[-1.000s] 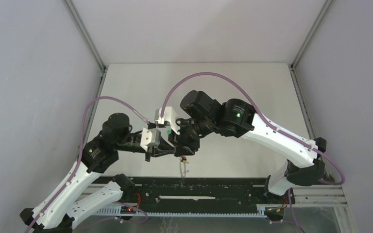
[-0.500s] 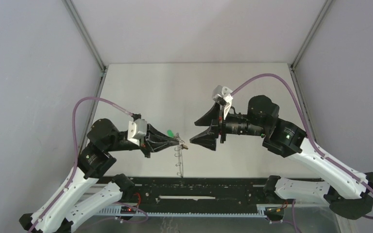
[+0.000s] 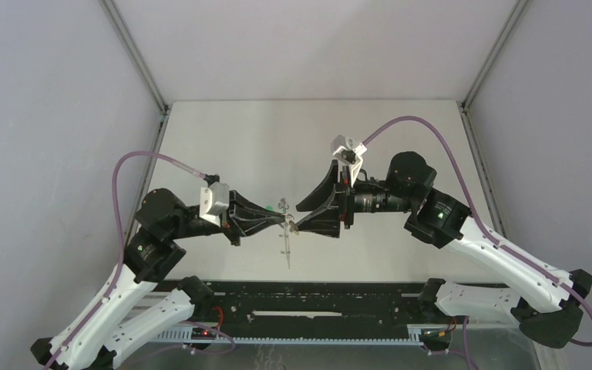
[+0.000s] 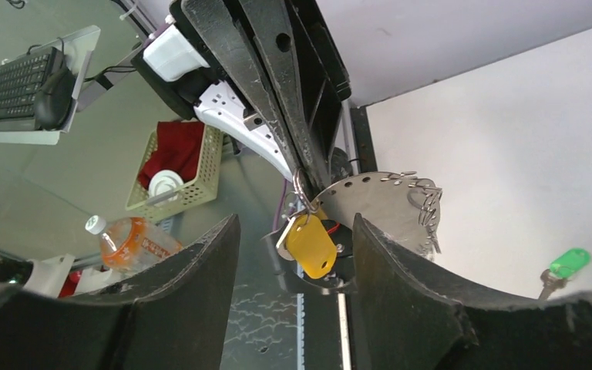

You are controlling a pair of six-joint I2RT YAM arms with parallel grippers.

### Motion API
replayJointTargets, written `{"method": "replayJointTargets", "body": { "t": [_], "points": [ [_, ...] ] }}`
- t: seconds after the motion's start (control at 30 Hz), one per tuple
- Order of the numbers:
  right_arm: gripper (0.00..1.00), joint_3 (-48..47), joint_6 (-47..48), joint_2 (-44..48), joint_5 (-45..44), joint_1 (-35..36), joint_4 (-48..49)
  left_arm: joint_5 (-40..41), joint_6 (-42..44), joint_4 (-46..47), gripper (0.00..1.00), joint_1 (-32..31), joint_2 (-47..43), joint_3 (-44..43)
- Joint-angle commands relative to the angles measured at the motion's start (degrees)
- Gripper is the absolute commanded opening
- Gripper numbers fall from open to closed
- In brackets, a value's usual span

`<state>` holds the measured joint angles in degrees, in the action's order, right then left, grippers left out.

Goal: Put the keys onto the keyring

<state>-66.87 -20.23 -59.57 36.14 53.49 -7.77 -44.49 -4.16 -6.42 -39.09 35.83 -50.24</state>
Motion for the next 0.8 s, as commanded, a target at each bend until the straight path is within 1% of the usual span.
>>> {"method": "replayJointTargets", "body": {
  "t": [0.0,0.07,0.17,0.27,0.3,0.37,0.57,0.73,0.77],
  "points": [
    [0.62,1.3,-3.4,0.6,2.1,-0.3,3.7,1.4,-0.6,4.1,0.0,0.3,0.1,-0.4],
    [0.59,2.0,-4.0,0.5,2.2,-0.3,4.3,1.5,-0.5,4.1,0.0,0.3,0.2,-0.5],
    [0.57,2.4,-4.1,0.0,3.4,0.0,5.0,2.0,-0.4,4.1,0.0,0.3,0.3,-0.6],
    [0.57,2.4,-3.1,-0.1,2.6,0.5,4.1,2.0,-0.4,4.1,0.0,0.3,0.3,-0.7],
    [0.55,2.4,-2.8,0.0,2.1,0.7,3.7,2.0,-0.4,4.1,0.0,0.3,0.3,-0.7],
    [0.47,2.4,-2.5,-0.1,1.5,0.7,3.5,1.9,-0.5,4.1,0.0,0.3,0.4,-0.6],
    [0.2,2.4,-1.5,0.0,0.6,1.2,3.9,1.9,-0.4,3.9,0.0,0.3,0.3,-0.3],
    [0.02,2.4,0.9,0.7,-2.5,1.8,1.2,2.0,0.1,3.9,0.0,0.3,0.3,-0.4],
    [0.0,2.4,1.5,0.9,-3.1,2.1,0.5,1.9,0.1,3.8,0.0,0.3,0.4,-0.4]
  ]
}}
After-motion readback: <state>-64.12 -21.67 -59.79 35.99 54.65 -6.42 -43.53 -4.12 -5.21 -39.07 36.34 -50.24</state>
